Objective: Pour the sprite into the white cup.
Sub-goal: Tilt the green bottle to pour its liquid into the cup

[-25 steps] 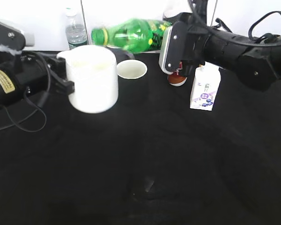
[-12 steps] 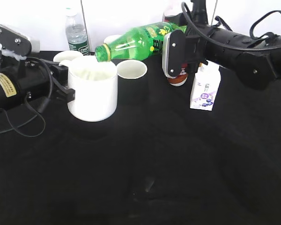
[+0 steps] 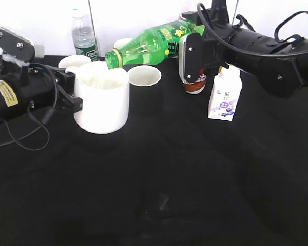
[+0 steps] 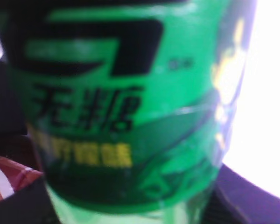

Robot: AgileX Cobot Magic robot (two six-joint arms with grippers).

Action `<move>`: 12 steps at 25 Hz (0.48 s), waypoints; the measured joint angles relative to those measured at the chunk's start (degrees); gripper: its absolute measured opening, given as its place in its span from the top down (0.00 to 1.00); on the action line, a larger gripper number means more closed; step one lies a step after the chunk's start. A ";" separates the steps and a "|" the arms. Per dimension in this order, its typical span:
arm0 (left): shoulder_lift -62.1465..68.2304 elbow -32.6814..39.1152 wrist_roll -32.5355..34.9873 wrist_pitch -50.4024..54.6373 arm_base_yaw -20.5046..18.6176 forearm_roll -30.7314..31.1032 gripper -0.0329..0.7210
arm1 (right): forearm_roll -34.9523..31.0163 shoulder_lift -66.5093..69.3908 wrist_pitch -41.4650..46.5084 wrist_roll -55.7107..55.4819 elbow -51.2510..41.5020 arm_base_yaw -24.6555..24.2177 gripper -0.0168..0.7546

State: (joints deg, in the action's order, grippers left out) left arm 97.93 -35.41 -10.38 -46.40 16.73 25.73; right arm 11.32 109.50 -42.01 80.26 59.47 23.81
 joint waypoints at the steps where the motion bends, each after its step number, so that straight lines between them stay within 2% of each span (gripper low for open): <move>1: 0.00 0.00 0.00 0.00 0.00 0.00 0.88 | -0.07 0.00 -0.13 0.38 0.00 0.00 0.47; 12: 0.00 0.00 0.20 -0.86 0.00 0.00 0.88 | -0.14 0.00 -0.74 -1.19 0.00 0.00 0.47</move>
State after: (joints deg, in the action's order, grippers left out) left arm 97.93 -35.41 -10.18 -47.26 16.73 25.73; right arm 11.19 109.50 -42.75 79.07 59.47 23.81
